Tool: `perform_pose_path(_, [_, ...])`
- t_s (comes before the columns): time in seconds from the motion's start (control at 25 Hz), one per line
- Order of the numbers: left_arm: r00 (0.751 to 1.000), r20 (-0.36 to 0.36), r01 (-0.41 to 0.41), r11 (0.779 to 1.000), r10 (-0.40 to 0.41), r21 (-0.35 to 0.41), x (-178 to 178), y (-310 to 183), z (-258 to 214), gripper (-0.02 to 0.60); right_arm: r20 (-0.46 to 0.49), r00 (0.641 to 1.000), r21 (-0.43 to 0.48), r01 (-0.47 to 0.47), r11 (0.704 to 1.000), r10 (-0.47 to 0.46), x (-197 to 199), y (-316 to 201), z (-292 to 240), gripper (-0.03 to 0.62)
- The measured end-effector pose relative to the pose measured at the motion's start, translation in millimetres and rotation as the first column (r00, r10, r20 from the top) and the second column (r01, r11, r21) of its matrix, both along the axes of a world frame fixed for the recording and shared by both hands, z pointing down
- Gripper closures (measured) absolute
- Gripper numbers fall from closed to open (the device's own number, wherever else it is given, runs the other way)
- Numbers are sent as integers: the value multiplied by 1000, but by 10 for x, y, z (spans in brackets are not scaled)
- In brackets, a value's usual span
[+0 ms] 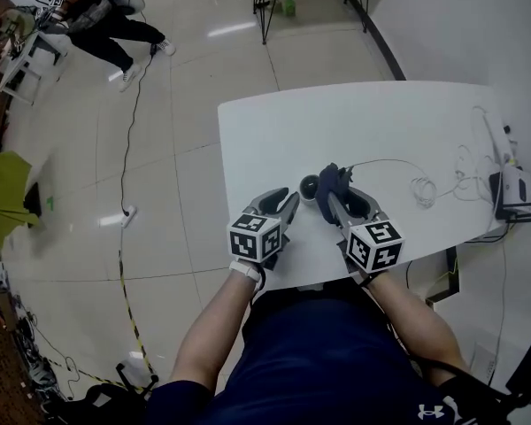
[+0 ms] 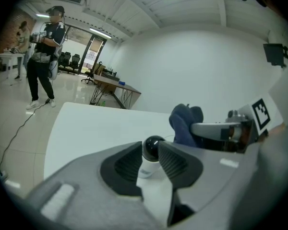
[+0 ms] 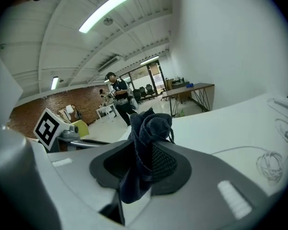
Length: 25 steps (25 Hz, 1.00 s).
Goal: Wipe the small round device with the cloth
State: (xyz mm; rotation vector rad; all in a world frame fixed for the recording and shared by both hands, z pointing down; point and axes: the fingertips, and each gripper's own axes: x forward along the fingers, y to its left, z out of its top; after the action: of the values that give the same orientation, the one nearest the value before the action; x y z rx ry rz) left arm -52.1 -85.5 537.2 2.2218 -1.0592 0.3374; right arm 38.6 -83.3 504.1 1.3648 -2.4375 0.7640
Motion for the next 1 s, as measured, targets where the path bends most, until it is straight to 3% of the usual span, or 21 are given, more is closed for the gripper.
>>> perform_pose_path(0.24, [998, 29, -47, 999, 46, 12, 14, -259, -50, 477, -5, 1000, -7, 28, 1000, -28, -304, -39, 49, 491])
perform_pose_path(0.4, [995, 24, -92, 995, 92, -24, 106, -297, 18, 477, 22, 999, -52, -31, 998, 32, -179, 4, 169, 493])
perform_pose_path(0.6, [995, 26, -94, 995, 95, -28, 161, -351, 72, 477, 145, 979, -132, -121, 984, 140, 28, 74, 334, 492])
perform_pose_path(0.76, [993, 38, -113, 993, 115, -40, 213, -346, 122, 477, 240, 937, -238, -196, 951, 253, 134, 171, 588, 493])
perform_pose_path(1.0, [995, 30, -96, 994, 98, -46, 231, -330, 144, 477, 309, 857, -417, -267, 869, 411, 188, 282, 1052, 493])
